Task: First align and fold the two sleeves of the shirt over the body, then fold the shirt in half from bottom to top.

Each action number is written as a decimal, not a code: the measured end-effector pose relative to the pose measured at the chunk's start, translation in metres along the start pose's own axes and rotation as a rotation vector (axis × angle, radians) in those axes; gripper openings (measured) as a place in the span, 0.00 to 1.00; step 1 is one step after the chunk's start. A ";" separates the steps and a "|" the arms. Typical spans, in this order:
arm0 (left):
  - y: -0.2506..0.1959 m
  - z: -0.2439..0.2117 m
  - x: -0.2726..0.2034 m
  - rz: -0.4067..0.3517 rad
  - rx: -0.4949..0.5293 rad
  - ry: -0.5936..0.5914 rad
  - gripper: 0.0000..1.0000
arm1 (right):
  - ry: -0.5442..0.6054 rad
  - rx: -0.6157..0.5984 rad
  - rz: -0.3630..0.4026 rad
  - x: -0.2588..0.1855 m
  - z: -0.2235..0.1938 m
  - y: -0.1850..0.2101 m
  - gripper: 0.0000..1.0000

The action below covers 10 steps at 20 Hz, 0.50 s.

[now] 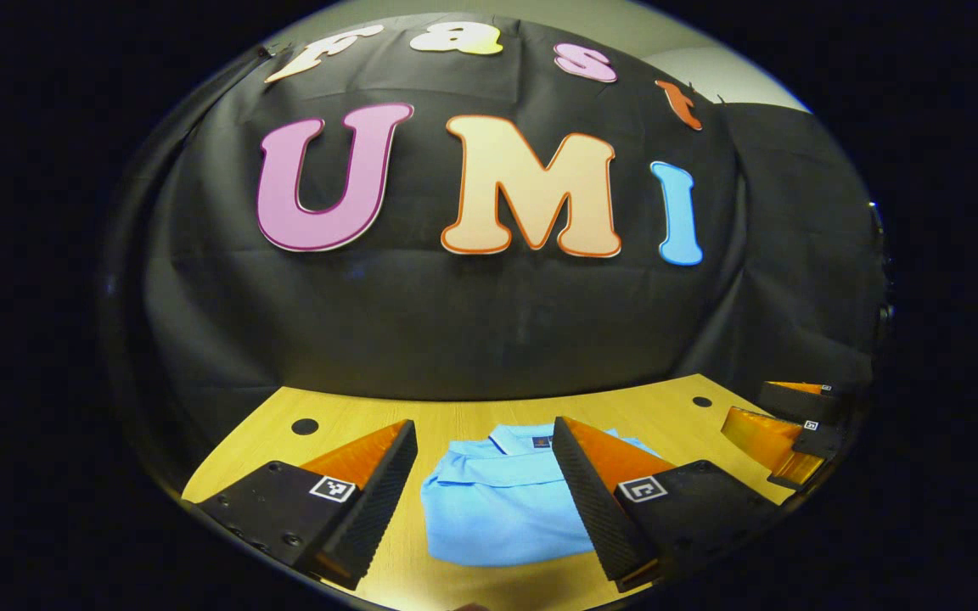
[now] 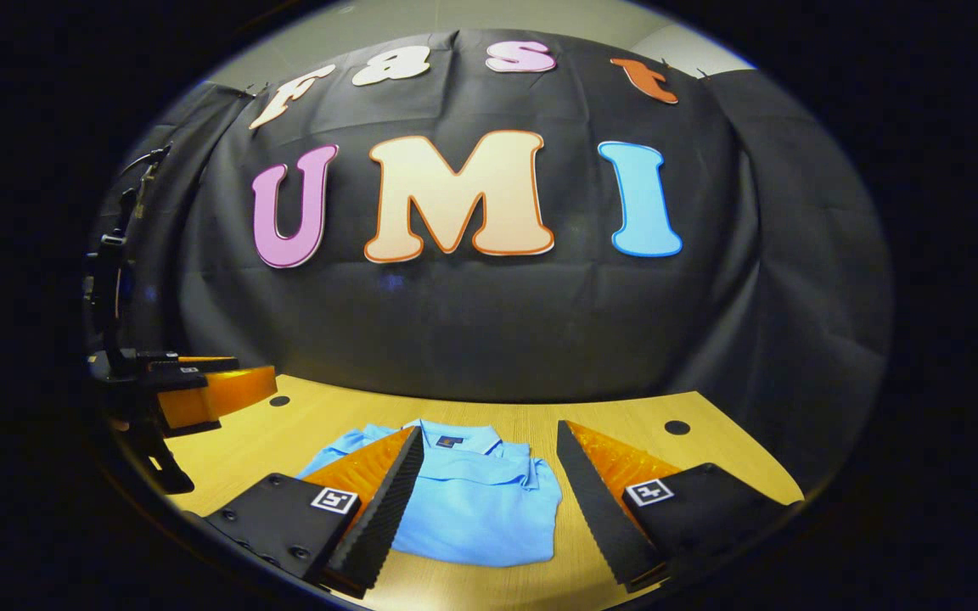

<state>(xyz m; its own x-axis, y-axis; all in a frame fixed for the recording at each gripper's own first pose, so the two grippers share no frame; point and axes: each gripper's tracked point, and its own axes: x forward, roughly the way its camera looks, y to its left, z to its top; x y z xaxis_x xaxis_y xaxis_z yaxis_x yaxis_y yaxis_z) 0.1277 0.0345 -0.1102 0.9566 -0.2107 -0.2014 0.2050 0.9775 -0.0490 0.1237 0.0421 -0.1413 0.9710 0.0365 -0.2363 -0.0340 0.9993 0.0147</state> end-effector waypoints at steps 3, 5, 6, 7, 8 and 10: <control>-0.007 0.007 -0.037 0.018 0.019 -0.021 0.95 | -0.047 0.007 0.014 -0.036 0.022 0.003 0.98; -0.011 0.011 -0.058 0.024 0.014 -0.030 0.95 | -0.084 0.004 0.027 -0.057 0.035 0.008 0.98; -0.012 0.013 -0.065 0.031 0.014 -0.039 0.95 | -0.097 0.007 0.037 -0.067 0.040 0.012 0.96; -0.012 0.015 -0.072 0.034 0.012 -0.040 0.95 | -0.103 0.008 0.044 -0.075 0.042 0.015 0.98; -0.013 0.016 -0.077 0.038 0.009 -0.046 0.95 | -0.105 0.008 0.052 -0.081 0.043 0.018 0.98; -0.013 0.019 -0.086 0.045 0.007 -0.050 0.95 | -0.106 0.005 0.067 -0.089 0.045 0.024 0.98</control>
<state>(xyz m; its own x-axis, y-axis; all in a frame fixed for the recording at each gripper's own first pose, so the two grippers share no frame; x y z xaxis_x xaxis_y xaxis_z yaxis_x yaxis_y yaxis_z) 0.0472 0.0401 -0.0739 0.9740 -0.1659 -0.1544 0.1626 0.9861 -0.0337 0.0469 0.0623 -0.0760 0.9862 0.1016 -0.1310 -0.0983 0.9947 0.0317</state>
